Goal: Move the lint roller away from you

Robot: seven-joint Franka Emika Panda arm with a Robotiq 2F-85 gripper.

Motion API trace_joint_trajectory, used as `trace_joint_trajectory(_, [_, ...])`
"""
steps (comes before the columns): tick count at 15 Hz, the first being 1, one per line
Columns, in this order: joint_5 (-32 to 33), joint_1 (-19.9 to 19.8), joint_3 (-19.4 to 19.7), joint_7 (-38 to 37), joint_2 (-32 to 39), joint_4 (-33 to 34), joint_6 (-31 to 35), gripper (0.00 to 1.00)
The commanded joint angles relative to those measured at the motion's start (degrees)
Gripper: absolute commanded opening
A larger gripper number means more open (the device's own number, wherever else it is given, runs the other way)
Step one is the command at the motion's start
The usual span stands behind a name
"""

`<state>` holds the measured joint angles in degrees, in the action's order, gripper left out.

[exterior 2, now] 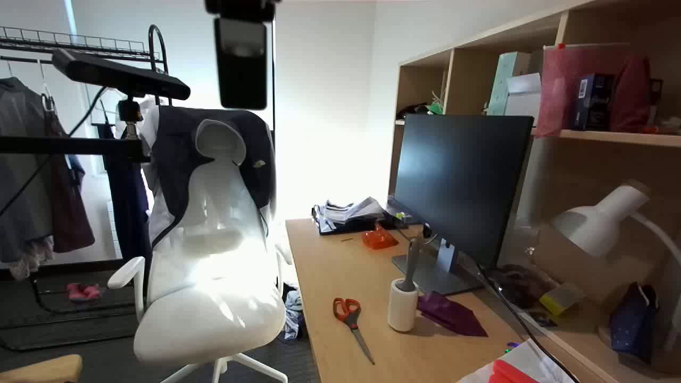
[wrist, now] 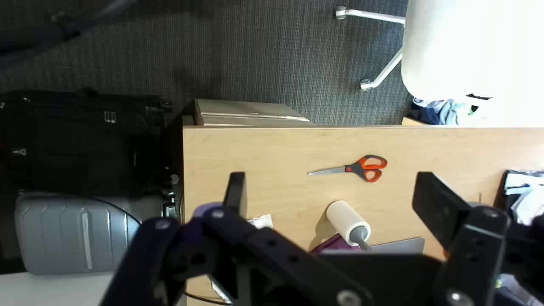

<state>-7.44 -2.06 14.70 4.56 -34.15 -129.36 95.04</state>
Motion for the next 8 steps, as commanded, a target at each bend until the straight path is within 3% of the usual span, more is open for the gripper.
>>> trace_joint_trajectory(1, [-0.9,-2.1,-1.5,0.9,0.4,0.2,-0.2,1.0])
trace_joint_trajectory(8, [-0.1,-1.6,-1.9,1.8,2.6,2.8,-1.3,1.0])
